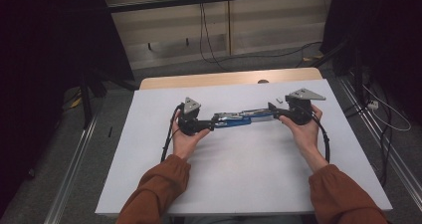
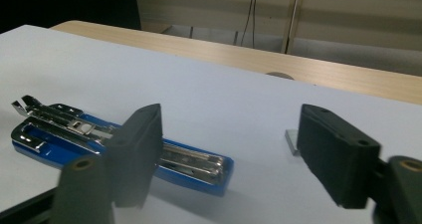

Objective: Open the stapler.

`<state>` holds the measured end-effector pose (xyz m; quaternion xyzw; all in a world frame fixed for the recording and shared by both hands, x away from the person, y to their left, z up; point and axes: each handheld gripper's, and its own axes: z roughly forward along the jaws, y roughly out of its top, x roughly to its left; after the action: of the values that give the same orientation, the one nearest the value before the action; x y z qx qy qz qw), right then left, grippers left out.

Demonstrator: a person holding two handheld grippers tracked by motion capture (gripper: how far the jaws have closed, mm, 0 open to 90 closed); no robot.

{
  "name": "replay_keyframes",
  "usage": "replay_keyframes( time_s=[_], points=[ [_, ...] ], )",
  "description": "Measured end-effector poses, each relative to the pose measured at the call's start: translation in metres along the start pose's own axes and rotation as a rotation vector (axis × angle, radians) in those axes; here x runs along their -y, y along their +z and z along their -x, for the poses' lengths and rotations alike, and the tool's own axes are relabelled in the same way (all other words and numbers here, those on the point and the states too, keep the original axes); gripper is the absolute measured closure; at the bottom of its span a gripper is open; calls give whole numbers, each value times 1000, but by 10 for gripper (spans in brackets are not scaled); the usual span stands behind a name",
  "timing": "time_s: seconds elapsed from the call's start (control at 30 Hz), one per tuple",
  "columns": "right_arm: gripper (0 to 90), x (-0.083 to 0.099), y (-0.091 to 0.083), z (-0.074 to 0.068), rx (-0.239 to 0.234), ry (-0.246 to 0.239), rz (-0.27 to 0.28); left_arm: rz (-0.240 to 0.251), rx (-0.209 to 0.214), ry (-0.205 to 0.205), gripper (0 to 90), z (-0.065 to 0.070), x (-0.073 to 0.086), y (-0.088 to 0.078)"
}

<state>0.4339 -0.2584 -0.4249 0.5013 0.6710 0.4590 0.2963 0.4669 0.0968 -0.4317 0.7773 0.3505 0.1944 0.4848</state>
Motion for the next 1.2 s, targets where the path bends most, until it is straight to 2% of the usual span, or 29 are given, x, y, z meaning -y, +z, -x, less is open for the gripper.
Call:
replay_keyframes(
  time_s=[0.1,0.2,0.23,0.43,0.67,0.77,1.03,1.2],
  points=[
    [221,0,-5,7,3,4,-4,11,16,1,60,2,0,-6],
    [202,4,-9,12,7,-12,-24,20,38,39,55,6,2,-13],
    [202,6,-11,14,6,-11,-30,27,41,41,55,7,2,-15],
    [207,11,-15,21,11,-4,-51,56,47,13,55,7,5,-28],
    [207,12,-16,26,18,4,-65,74,34,19,54,5,17,-44],
    [191,12,-14,26,16,-1,-64,75,38,3,53,4,19,-50],
    [148,9,-13,32,21,3,-73,84,32,18,51,6,28,-74],
    [155,6,-11,36,12,-10,-97,91,32,26,54,9,33,-86]
  ],
)
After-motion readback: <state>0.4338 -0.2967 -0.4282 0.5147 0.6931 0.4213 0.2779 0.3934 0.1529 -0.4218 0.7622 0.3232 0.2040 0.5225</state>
